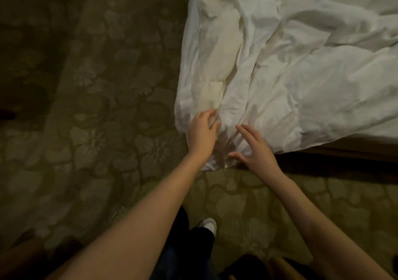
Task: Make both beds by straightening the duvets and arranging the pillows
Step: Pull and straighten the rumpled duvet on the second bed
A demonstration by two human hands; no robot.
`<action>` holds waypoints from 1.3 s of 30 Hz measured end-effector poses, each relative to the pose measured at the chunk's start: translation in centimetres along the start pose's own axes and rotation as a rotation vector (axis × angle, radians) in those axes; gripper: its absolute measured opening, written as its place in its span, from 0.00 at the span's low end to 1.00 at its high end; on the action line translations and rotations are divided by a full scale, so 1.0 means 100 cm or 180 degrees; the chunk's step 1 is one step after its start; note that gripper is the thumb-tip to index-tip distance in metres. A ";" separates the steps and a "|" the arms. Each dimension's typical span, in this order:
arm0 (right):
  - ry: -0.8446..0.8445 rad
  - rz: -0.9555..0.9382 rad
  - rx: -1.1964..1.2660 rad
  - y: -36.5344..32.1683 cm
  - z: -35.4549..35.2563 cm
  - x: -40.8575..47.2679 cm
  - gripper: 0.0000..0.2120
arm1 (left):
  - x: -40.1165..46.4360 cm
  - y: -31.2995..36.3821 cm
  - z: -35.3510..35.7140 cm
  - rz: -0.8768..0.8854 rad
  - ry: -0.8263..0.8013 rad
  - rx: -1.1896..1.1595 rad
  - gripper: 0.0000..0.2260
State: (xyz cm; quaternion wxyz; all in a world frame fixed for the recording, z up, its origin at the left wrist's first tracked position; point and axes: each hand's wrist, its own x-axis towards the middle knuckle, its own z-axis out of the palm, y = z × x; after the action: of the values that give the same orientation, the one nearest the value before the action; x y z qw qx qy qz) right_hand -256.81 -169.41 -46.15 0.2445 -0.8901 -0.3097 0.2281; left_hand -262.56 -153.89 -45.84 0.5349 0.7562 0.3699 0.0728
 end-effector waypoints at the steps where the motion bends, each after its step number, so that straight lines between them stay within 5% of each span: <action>1: 0.0019 -0.0027 -0.0017 0.002 0.000 0.000 0.38 | 0.005 0.001 0.005 -0.0024 -0.0007 -0.0007 0.16; 7: 0.0084 -0.0050 -0.0039 0.007 0.003 0.000 0.39 | 0.022 0.002 0.024 -0.0074 -0.0067 0.0197 0.11; 12: 0.0211 -0.0024 -0.0016 0.003 0.000 0.008 0.39 | 0.030 -0.007 0.025 -0.0090 0.0055 0.0349 0.18; 17: 0.0378 -0.0005 -0.0172 -0.001 -0.012 0.022 0.38 | 0.038 -0.001 0.023 -0.0268 -0.0115 0.0265 0.10; 23: 0.0543 -0.0075 -0.0332 -0.016 -0.014 0.038 0.37 | 0.019 -0.009 -0.010 -0.0389 0.0114 -0.0688 0.12; 31: 0.0245 -0.0302 -0.0647 -0.060 0.001 0.080 0.39 | -0.013 -0.061 -0.067 -0.0611 0.0597 -0.0748 0.10; 36: -0.0109 -0.0264 -0.0927 -0.067 0.005 0.107 0.38 | 0.003 -0.068 -0.054 -0.0848 0.0330 -0.0700 0.08; 39: -0.0301 -0.0212 -0.0927 -0.063 0.007 0.113 0.39 | 0.014 -0.065 -0.050 -0.0954 0.0158 -0.1188 0.16</action>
State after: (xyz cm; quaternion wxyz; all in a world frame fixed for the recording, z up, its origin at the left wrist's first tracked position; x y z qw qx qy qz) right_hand -252.02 -157.39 -45.96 0.1054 -0.8937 -0.3799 0.2142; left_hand -267.19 -148.21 -49.79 0.6609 0.5789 0.4711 0.0784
